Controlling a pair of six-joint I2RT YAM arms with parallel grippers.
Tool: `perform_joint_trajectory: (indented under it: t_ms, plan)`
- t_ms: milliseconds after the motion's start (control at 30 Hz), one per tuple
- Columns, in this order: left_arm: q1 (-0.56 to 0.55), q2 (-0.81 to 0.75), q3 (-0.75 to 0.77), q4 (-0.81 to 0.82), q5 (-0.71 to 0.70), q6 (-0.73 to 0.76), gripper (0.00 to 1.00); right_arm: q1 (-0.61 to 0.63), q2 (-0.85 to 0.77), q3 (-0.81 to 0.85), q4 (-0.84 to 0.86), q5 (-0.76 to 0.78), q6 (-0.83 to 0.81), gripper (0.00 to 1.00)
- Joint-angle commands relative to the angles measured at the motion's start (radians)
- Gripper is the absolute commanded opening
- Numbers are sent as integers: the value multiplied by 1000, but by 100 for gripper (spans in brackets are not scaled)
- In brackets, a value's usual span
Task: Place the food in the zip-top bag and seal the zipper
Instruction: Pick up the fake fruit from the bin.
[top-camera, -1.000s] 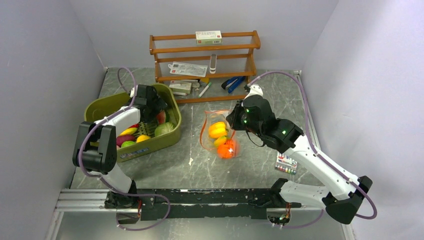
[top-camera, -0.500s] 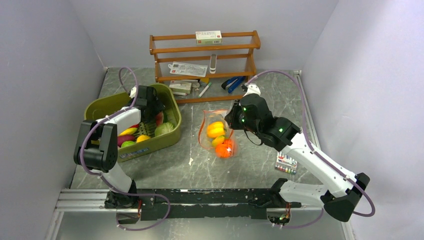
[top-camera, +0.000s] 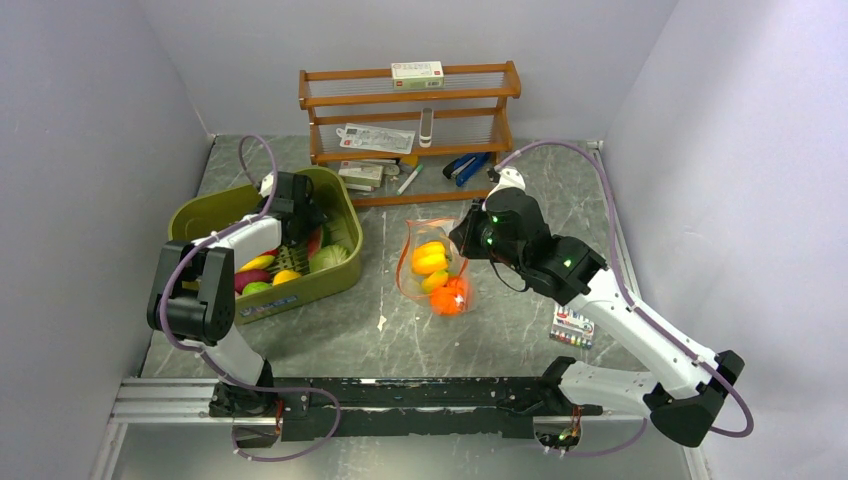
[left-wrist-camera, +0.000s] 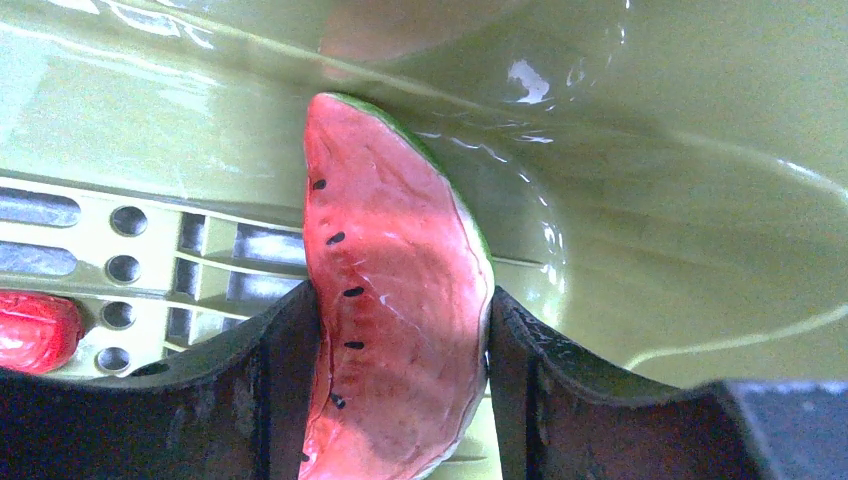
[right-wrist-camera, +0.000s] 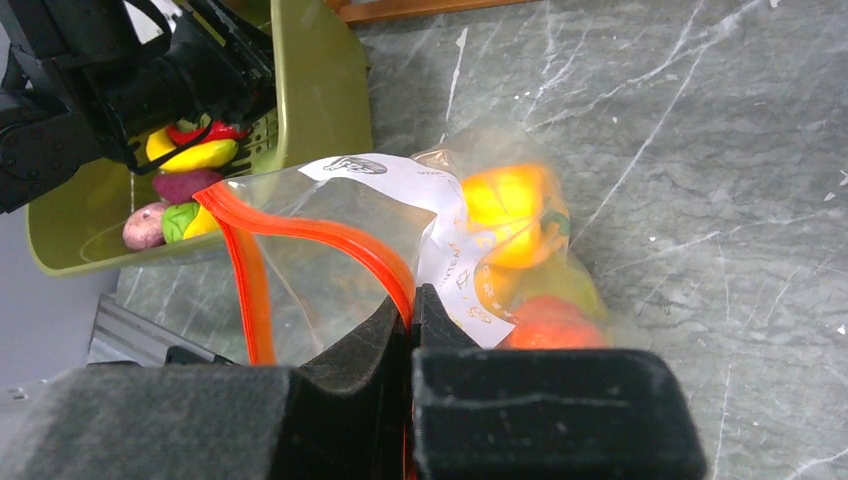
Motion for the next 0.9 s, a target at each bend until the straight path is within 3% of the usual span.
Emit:
perform_joint_trajectory:
  t_ms: [0,133,867]
  plan:
    - [7,-13,4,-53,-24,47,38,3,-23,32,35,6,15,0]
    - [7,-47,14,-65,-8,68,31,3,-23,22,48,-7,10,0]
    - [7,-403,-51,-117,7,113,32,3,-5,11,42,-26,2,0]
